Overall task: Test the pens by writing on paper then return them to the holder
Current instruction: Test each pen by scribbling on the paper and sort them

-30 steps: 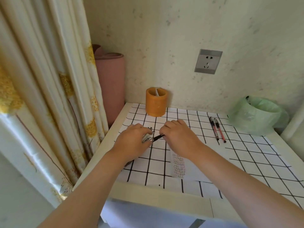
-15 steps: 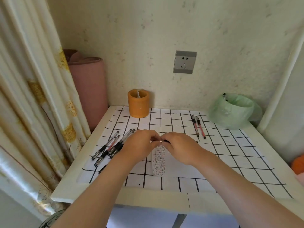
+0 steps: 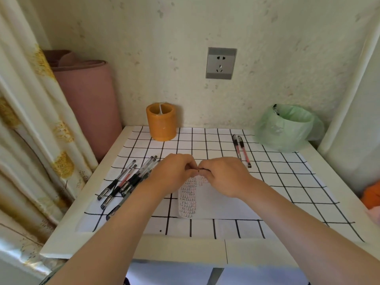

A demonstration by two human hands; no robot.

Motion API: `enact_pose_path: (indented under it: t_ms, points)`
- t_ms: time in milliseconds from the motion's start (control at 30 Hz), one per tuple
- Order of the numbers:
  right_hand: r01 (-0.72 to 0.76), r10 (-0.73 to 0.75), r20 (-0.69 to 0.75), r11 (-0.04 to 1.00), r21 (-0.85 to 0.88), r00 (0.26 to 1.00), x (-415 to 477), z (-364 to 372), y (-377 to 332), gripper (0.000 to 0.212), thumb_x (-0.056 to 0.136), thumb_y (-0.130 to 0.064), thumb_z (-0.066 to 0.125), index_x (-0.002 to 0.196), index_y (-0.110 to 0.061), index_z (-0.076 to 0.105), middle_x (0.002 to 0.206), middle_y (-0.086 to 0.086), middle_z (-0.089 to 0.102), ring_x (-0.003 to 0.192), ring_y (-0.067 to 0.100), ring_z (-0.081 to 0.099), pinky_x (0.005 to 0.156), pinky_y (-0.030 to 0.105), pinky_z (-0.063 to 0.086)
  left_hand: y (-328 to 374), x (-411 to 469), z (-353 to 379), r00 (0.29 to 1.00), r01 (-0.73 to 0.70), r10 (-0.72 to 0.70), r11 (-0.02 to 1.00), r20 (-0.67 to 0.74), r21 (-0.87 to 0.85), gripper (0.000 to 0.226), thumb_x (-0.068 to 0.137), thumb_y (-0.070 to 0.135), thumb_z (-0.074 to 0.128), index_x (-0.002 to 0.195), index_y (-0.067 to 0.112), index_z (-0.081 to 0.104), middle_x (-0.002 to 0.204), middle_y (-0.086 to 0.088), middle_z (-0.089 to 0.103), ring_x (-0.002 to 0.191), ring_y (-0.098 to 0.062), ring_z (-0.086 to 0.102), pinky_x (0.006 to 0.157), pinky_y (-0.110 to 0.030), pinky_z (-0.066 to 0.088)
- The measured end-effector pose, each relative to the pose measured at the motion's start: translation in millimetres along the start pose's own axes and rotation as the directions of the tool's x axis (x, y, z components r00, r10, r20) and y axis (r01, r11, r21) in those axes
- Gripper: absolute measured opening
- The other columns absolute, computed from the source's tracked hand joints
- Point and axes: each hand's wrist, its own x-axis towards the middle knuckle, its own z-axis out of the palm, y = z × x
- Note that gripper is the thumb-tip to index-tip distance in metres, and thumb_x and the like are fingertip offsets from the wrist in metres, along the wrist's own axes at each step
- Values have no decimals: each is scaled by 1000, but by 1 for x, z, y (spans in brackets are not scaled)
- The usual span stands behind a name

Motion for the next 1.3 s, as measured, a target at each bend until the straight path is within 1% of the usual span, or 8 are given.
enact_pose_path:
  t_ms: [233,367,567,700,833,933,1100,1300]
  points:
    - [-98,71,131,972,213,989,2,4,12,33,100,-39,45,133,-37,45,84,-17,62,74,7,55,62,29,39,-2,5,-6,999,8,-11,995,30,98,7,87,37,72,89,33,68,83,17,67,76,2,60,61,-19,41]
    - [-186,140,134,870,457,981,-3,6,21,34,97,-9,46,107,-41,51,88,-9,59,70,1,52,60,21,37,-7,9,-8,994,54,-76,967,81,250,11,83,42,72,87,34,65,91,17,66,83,-1,59,61,-20,40]
    - [-302,352,174,353,885,920,0,4,20,56,92,15,34,101,-27,71,99,5,63,74,17,68,66,28,55,-12,13,-1,981,14,-70,956,183,294,48,77,49,77,120,37,60,121,11,52,115,-10,44,92,-34,45]
    - [-272,354,159,298,915,922,-2,3,22,55,88,18,46,111,-27,68,93,-1,67,76,14,69,68,21,54,-11,14,5,963,-78,10,967,271,241,64,75,53,77,133,44,54,137,14,43,130,-10,32,102,-41,41]
    - [-239,351,159,197,951,923,-6,8,17,16,94,-11,63,98,-22,73,73,5,63,63,23,60,62,31,52,-15,14,9,950,-68,-21,959,310,275,61,73,53,79,129,45,58,132,12,41,128,-11,32,101,-40,42]
    - [-280,311,203,226,933,928,-10,13,13,19,96,-24,53,89,-22,70,68,8,63,54,26,59,49,30,42,-18,13,7,952,-67,-23,957,306,281,58,71,54,81,124,44,61,126,12,41,123,-11,34,97,-37,42]
    - [-325,292,233,322,889,928,-10,22,5,17,82,2,57,84,-13,66,69,13,70,56,28,68,40,18,39,-20,12,8,957,-96,9,953,290,288,58,71,56,78,124,43,61,126,11,42,121,-12,35,98,-35,39]
    - [-297,286,168,503,812,943,-8,30,6,17,76,1,67,66,-11,58,54,-2,58,45,11,49,42,23,36,-21,15,11,955,-87,24,976,295,201,58,73,51,79,126,40,57,108,14,41,108,-8,39,87,-32,44]
